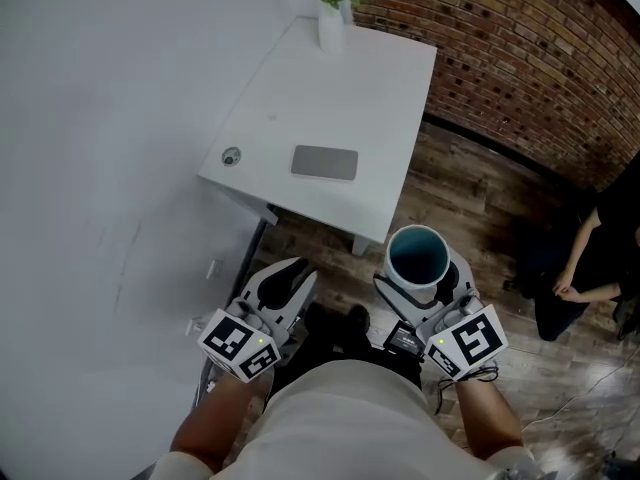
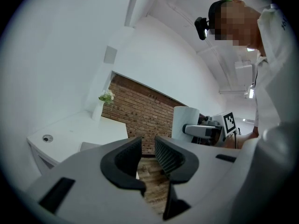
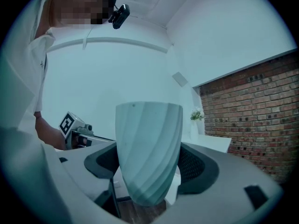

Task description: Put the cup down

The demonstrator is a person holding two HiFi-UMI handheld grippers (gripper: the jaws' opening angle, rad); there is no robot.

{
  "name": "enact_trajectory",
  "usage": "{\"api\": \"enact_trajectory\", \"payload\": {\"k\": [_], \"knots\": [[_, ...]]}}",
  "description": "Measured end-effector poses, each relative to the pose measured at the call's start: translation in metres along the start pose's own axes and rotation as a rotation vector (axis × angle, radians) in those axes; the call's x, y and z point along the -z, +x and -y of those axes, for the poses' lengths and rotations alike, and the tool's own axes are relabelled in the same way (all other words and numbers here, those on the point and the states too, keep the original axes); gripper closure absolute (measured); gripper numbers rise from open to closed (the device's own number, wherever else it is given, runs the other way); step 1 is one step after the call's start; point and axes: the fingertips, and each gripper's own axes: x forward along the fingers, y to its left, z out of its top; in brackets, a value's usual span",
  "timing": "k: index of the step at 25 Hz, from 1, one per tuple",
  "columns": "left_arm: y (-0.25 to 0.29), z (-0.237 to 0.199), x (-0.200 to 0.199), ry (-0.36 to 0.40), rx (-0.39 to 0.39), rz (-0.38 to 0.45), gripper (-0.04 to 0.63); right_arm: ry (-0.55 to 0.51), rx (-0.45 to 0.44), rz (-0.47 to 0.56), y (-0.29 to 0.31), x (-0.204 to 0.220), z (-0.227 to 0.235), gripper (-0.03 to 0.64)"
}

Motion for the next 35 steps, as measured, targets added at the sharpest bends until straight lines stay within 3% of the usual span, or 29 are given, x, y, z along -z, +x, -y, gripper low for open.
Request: {"api": "enact_trajectory", "payload": {"k": [18,35], "knots": [[0.074,-0.070,-0.044,0.157,0.116,0.051,0.456,-0.170,0.037,0.035,0.111,-0.014,0.059,0.244],[0.128,-0.138,-0.001,0.135,0.111,-0.026,0.408,-0.181,0.029,-0.010,0.207,0.051,0.103,0.245]]}}
